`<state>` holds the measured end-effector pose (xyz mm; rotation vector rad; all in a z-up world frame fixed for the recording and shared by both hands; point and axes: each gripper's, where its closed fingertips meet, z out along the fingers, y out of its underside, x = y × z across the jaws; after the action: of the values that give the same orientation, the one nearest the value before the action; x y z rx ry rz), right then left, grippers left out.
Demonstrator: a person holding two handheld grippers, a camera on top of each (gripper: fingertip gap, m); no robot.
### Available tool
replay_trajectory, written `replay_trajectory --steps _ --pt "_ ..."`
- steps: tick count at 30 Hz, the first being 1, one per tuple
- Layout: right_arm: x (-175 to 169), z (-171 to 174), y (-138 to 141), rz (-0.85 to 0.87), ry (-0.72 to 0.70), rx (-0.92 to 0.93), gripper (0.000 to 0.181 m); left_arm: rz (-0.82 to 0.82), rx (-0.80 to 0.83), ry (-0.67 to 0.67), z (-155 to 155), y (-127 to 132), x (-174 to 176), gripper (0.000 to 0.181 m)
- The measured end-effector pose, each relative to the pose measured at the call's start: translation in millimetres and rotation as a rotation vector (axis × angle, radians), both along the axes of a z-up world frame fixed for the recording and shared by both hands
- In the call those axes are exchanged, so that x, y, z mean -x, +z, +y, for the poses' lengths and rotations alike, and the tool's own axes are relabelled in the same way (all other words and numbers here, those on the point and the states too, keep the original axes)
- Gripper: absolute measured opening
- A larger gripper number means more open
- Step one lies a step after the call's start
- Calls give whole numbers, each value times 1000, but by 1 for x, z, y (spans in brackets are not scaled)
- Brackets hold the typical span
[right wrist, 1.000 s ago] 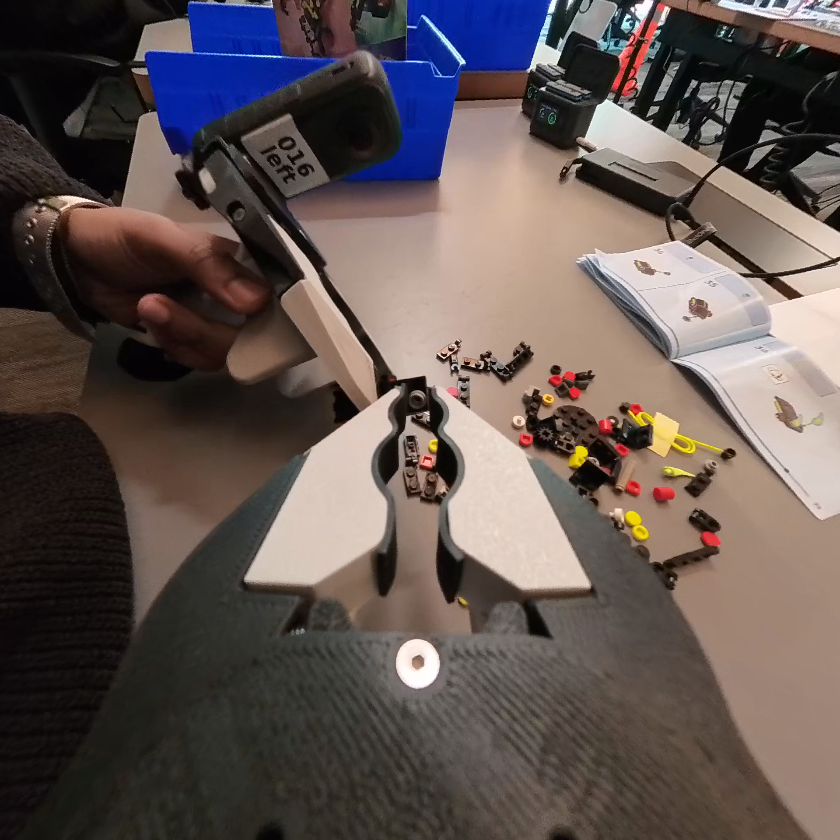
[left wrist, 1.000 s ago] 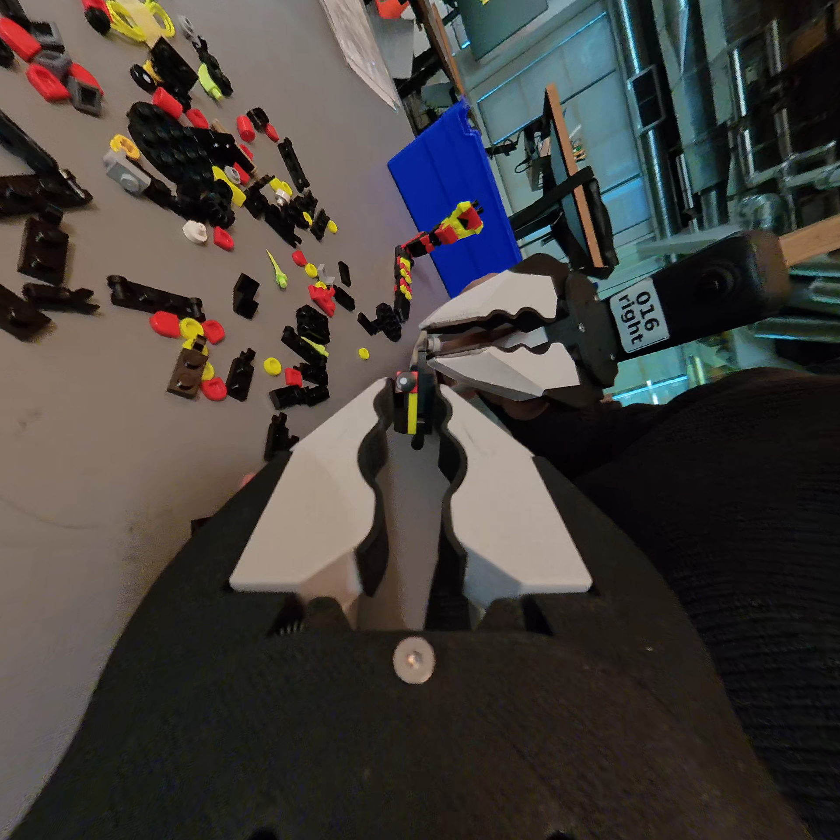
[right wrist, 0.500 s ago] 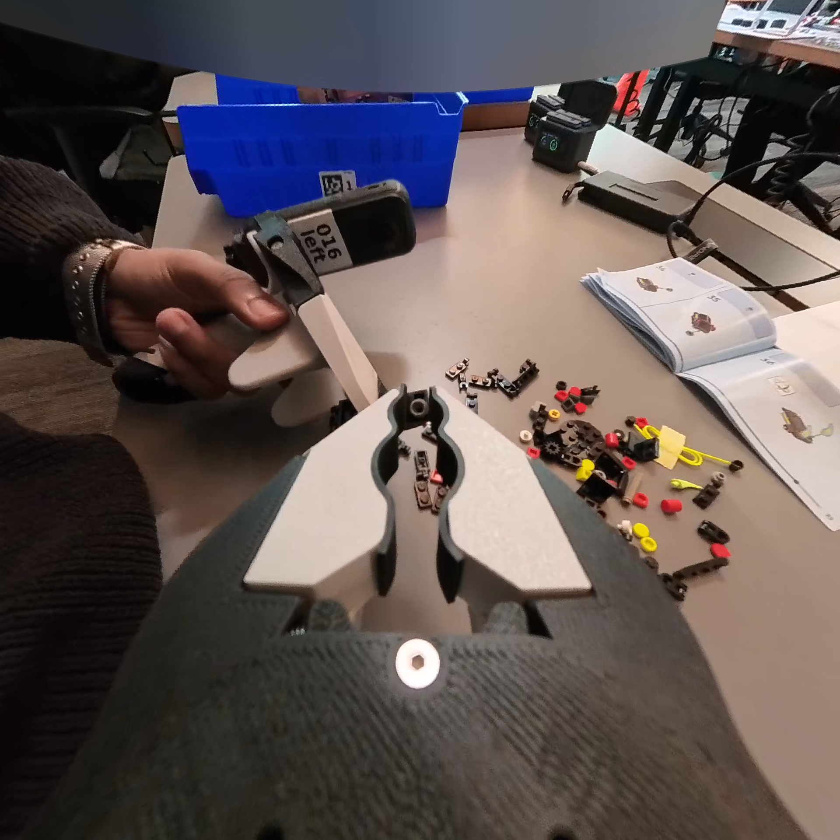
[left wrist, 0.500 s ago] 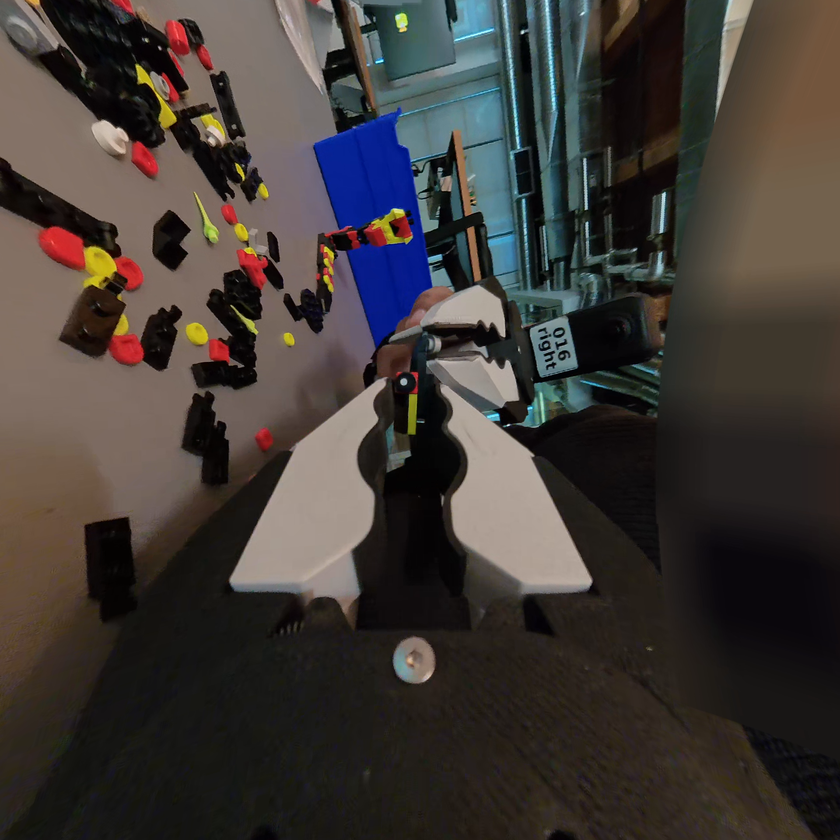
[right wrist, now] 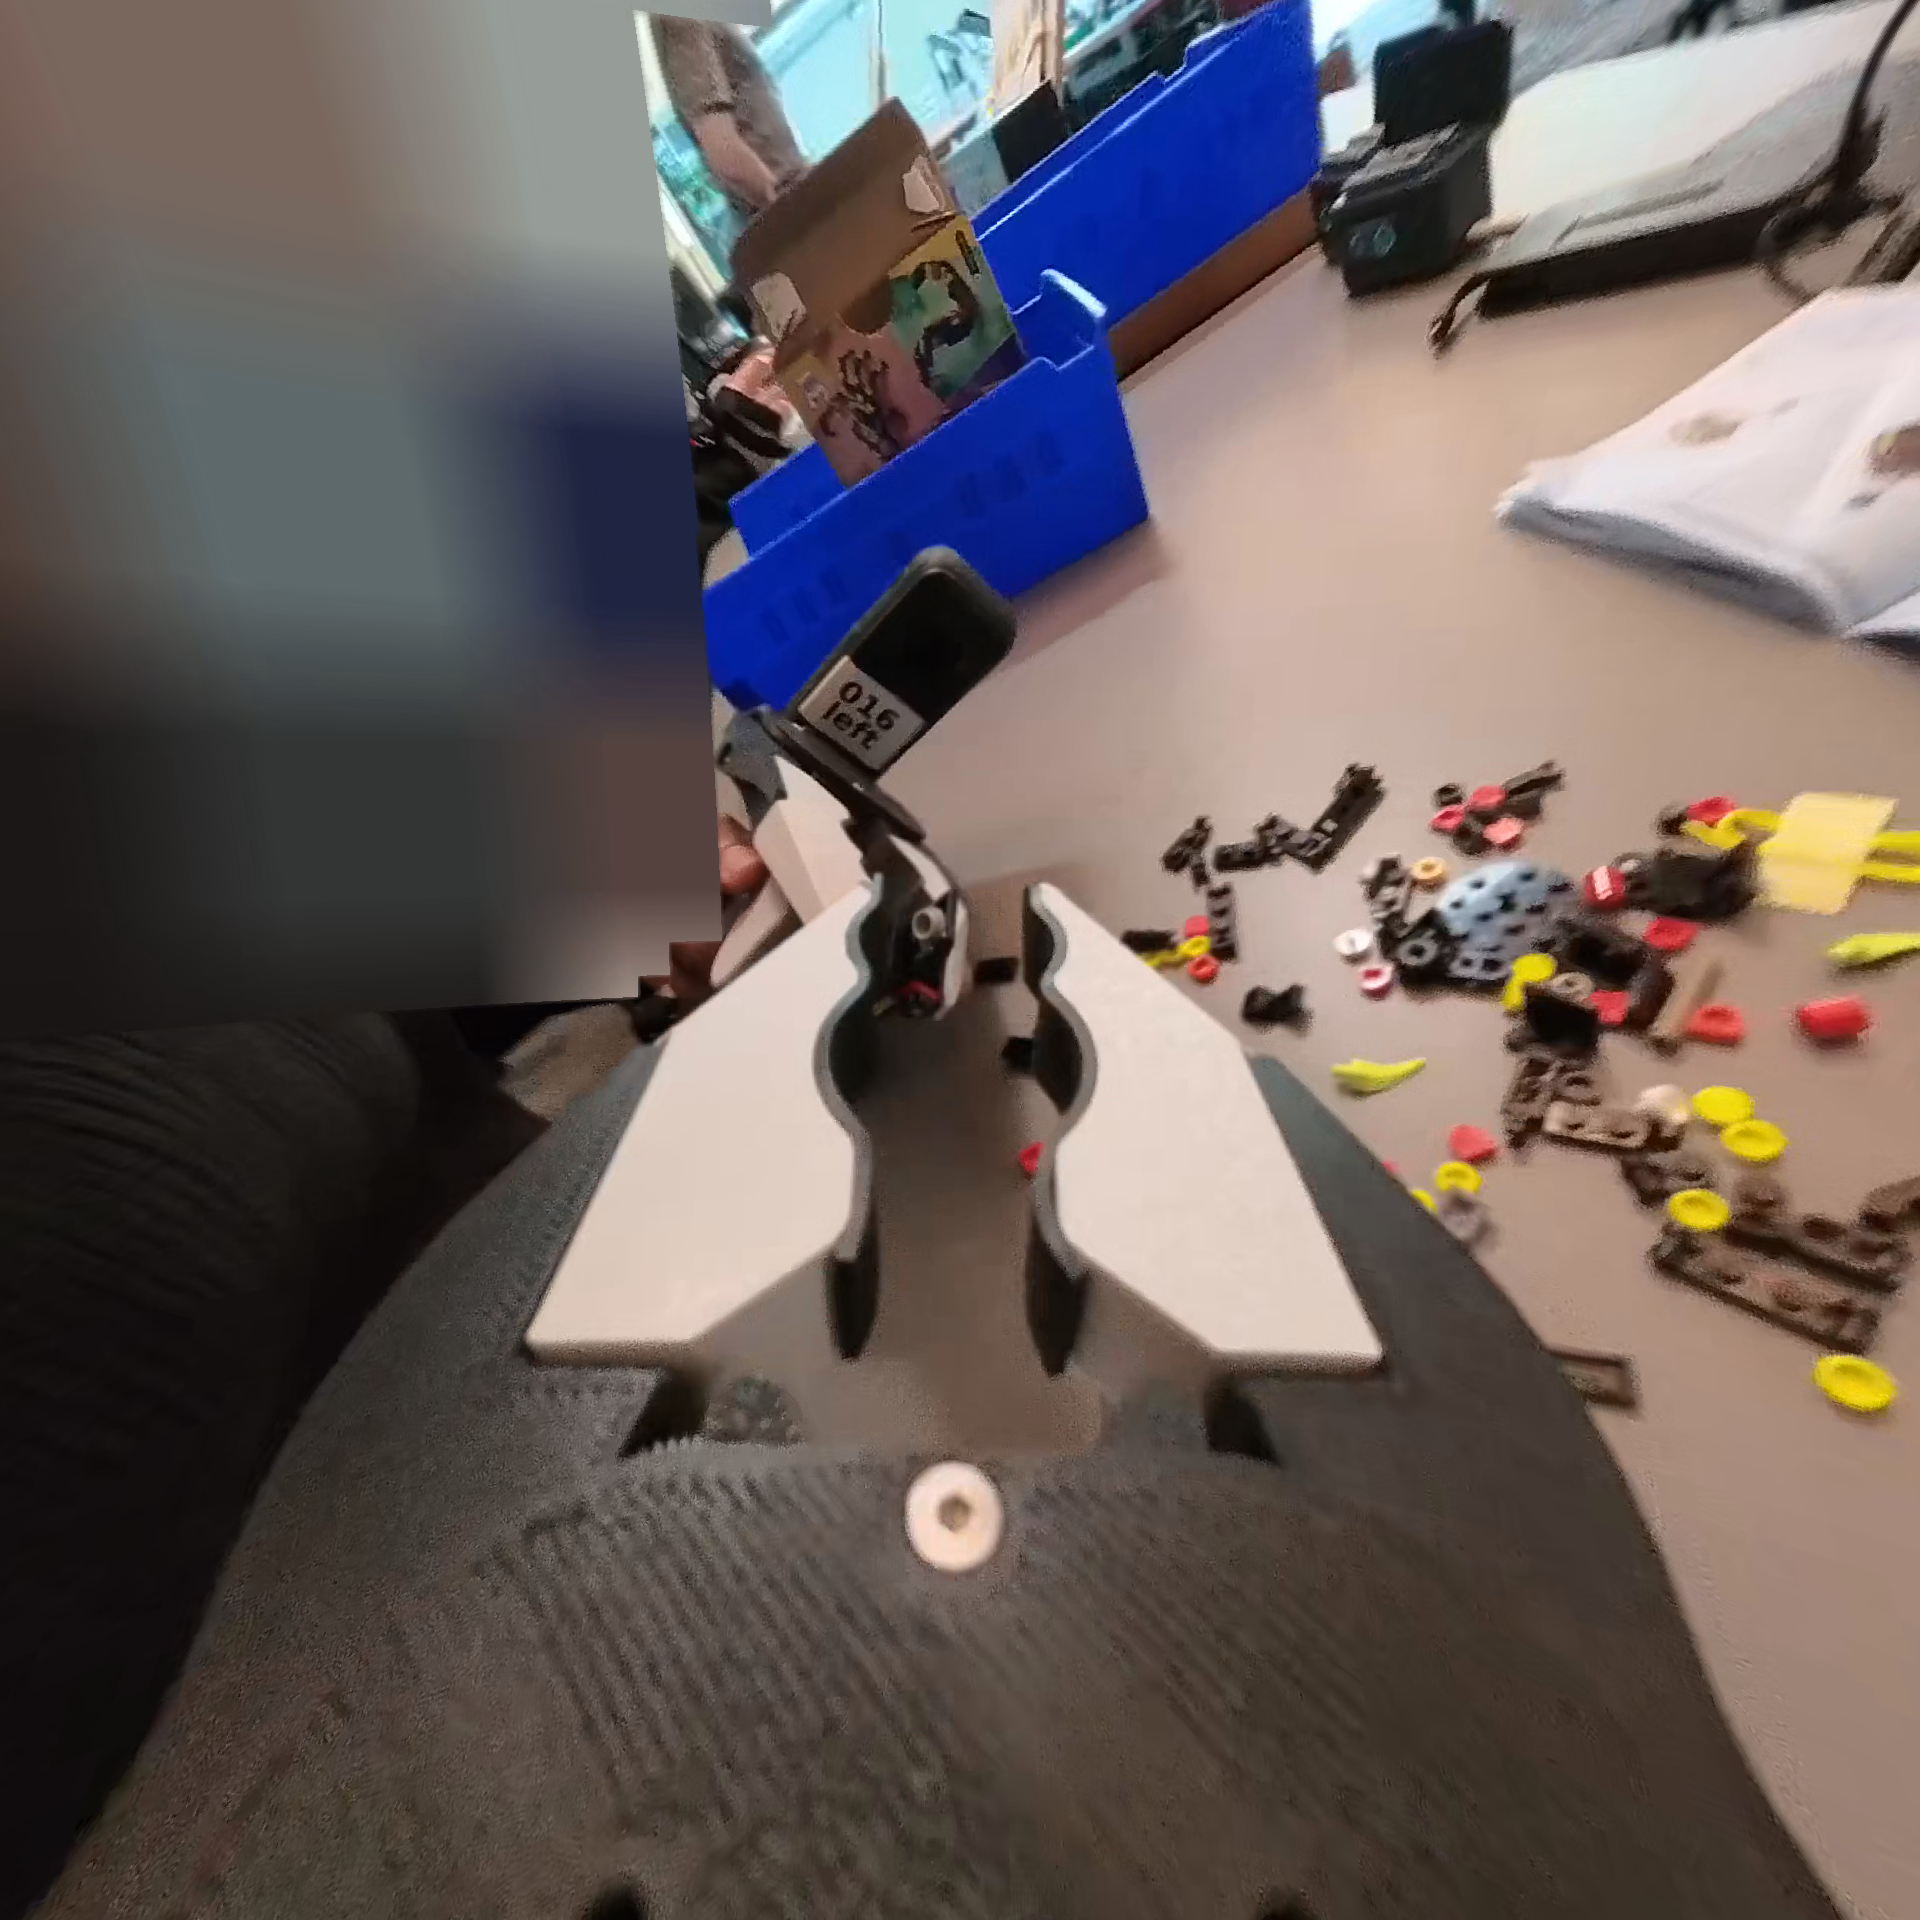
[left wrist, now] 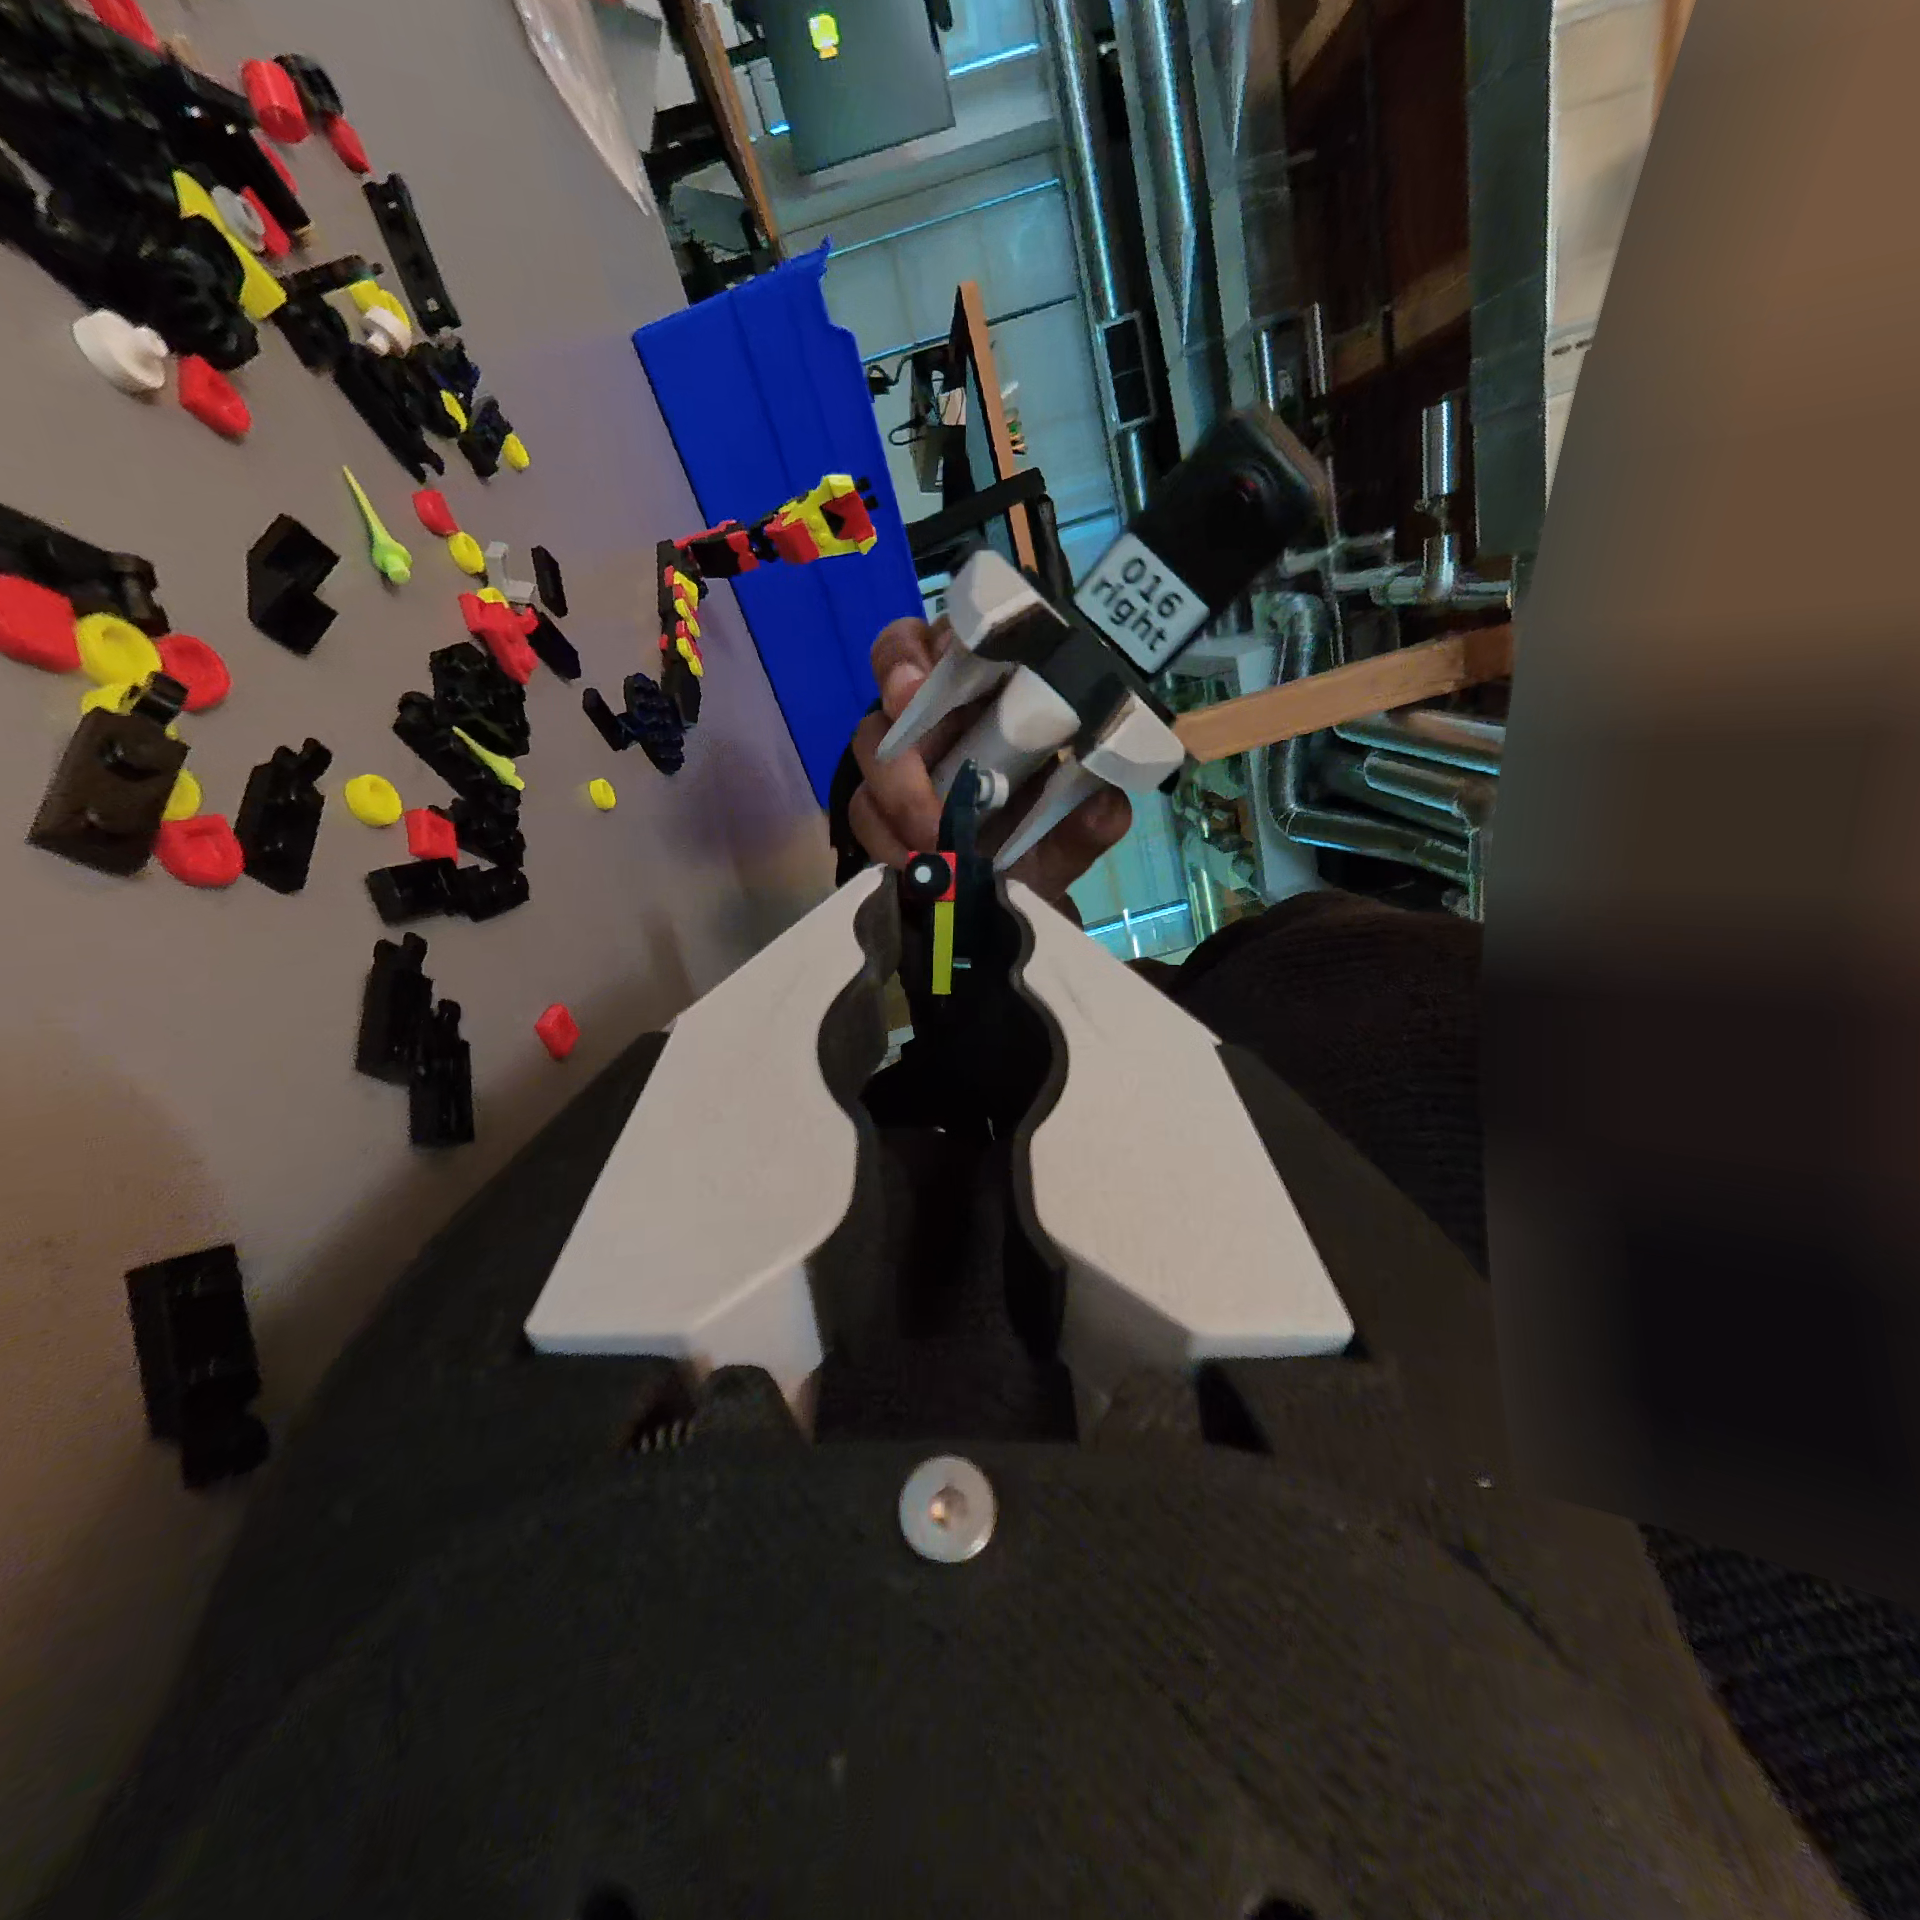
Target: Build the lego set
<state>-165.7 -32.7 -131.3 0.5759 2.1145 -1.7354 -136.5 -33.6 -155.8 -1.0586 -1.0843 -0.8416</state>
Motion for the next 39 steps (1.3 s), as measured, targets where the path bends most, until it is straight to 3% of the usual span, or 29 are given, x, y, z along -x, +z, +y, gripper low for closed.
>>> replay_trajectory --steps 6,13,19,39 --pt "-15 -5 -7 -212 104 37 24 56 2 -20 3 7 -4 14" --pt "-19 -7 -5 -311 138 84 15 81 4 -34 5 9 -7 14" --pt "-22 -8 -5 -331 159 89 7 110 33 -40 7 9 -10 14" --pt "-26 -7 -4 -299 189 88 6 306 223 -7 10 6 -12 14"
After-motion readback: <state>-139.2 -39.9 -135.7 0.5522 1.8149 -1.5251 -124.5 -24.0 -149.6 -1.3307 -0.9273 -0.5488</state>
